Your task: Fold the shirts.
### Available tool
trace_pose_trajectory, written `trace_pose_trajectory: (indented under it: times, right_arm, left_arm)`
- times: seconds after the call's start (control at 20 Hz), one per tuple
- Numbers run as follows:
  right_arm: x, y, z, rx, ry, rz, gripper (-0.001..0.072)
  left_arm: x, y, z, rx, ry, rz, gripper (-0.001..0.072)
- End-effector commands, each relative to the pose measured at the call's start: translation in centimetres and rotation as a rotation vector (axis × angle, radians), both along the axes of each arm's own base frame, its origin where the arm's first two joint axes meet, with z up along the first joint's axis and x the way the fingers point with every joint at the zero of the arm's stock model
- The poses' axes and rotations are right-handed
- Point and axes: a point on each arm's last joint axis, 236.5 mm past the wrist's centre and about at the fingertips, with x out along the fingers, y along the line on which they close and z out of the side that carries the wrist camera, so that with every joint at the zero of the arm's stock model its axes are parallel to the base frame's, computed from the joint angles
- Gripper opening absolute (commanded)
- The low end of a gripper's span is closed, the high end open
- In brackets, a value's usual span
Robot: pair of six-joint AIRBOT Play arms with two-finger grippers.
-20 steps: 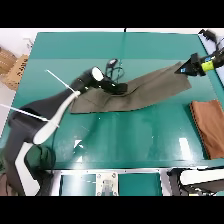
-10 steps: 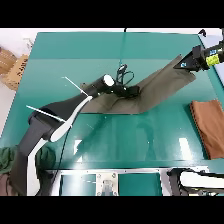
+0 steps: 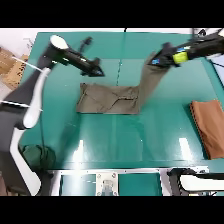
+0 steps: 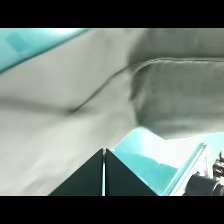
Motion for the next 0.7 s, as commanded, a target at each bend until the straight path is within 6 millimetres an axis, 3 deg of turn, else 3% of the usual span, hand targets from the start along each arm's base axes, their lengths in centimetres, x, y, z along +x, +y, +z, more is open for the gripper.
trace_pose_trajectory:
  times: [0.0, 0.15, 0.2, 0.25, 0.3, 0.35, 0.45, 0.65]
  right_arm:
    - [0.5, 11.1, -2.2, 0.079, -0.017, 0.037, 0.002]
    - [0.0, 22.3, -7.0, 0.159, -0.031, 0.056, 0.0031]
    - [-0.8, 25.8, -9.2, 0.186, -0.017, 0.054, 0.0231]
    - [-1.6, 28.1, -11.2, 0.186, -0.002, 0.065, 0.0487]
    - [-2.0, 29.0, -12.8, 0.171, 0.013, 0.082, 0.0547]
    - [-1.7, 28.5, -13.5, 0.154, 0.019, 0.082, 0.0547]
    - [0.2, 24.6, -13.0, 0.133, 0.059, 0.066, 0.0547]
    - [3.7, 10.9, -12.7, 0.016, 0.169, 0.002, 0.0547]
  left_arm:
    - [0.1, 9.5, 2.6, 0.057, 0.004, 0.086, 0.0025]
    - [0.9, 14.8, 3.6, 0.062, -0.033, 0.171, 0.0025]
    - [0.9, 16.0, 3.5, 0.063, -0.029, 0.189, 0.0025]
    - [0.8, 16.9, 3.2, 0.064, -0.023, 0.201, 0.0025]
    - [0.7, 17.7, 2.9, 0.065, -0.013, 0.208, 0.0025]
    - [0.6, 18.3, 2.6, 0.067, -0.012, 0.208, 0.0025]
    - [0.6, 18.9, 2.4, 0.072, -0.015, 0.212, 0.0025]
    - [0.9, 19.1, 2.3, 0.084, -0.034, 0.208, 0.0025]
